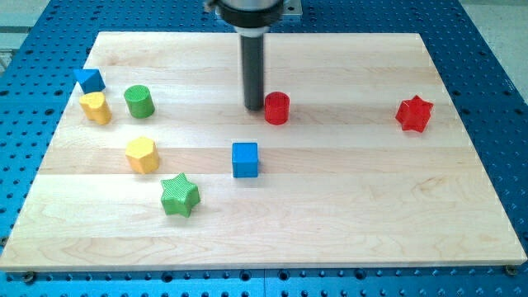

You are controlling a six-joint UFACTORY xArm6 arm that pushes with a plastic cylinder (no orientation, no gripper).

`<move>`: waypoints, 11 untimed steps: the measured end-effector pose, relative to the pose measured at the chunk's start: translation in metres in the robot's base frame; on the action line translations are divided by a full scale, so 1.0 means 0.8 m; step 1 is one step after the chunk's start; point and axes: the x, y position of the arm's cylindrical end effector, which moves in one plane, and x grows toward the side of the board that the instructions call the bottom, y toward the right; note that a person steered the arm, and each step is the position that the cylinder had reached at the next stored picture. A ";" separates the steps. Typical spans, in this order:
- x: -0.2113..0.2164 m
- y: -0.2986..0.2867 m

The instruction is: Move red circle towards red star

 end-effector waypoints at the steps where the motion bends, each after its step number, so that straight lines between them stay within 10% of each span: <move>1: 0.008 0.087; 5: 0.077 0.088; 11: -0.002 0.145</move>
